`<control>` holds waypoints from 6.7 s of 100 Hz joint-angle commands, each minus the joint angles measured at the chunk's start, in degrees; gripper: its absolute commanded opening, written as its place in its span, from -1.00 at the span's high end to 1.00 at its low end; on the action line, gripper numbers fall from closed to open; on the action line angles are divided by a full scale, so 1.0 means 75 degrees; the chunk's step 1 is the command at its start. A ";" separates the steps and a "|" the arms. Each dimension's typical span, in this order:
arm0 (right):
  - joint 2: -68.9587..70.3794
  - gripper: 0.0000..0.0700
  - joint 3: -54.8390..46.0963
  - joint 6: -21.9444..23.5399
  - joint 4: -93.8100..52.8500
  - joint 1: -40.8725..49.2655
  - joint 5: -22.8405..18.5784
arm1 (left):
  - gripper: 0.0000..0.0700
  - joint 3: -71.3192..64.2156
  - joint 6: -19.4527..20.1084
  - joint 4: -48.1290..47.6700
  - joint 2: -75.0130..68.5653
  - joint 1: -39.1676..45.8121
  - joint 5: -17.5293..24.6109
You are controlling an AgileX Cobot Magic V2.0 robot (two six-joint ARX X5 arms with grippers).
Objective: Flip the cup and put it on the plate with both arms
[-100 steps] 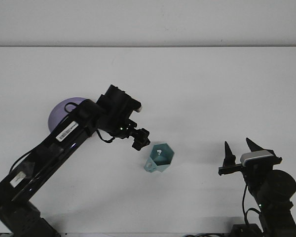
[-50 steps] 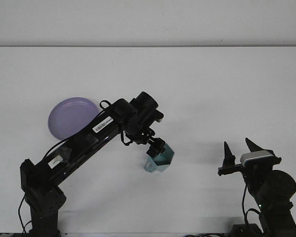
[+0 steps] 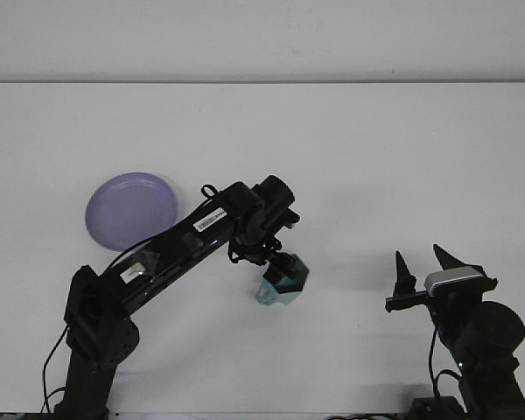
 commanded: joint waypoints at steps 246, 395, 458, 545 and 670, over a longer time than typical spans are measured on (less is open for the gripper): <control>0.0032 -0.34 0.0012 0.0102 0.0026 0.0152 0.0003 | 0.96 0.2023 -0.0149 -0.1271 0.0880 0.6304 -0.1475; 0.0023 0.97 0.0052 0.0216 0.0064 0.0143 0.0009 | 0.96 0.2509 -0.0207 -0.1102 -0.4809 0.6551 -0.1515; -0.1122 0.97 -0.0443 -0.0052 0.0530 0.0143 0.0219 | 0.97 -0.9579 -0.0087 0.6449 -1.3458 0.6359 -0.1565; -0.1722 0.97 -0.0632 -0.0015 0.0495 0.0143 0.0256 | 0.96 -1.0316 -0.0440 0.6339 -1.4653 0.6362 -0.1667; -0.1719 0.97 -0.0632 -0.0015 0.0527 0.0143 0.0259 | 0.96 -1.4382 -0.0583 1.0136 -1.5690 0.6557 -0.1131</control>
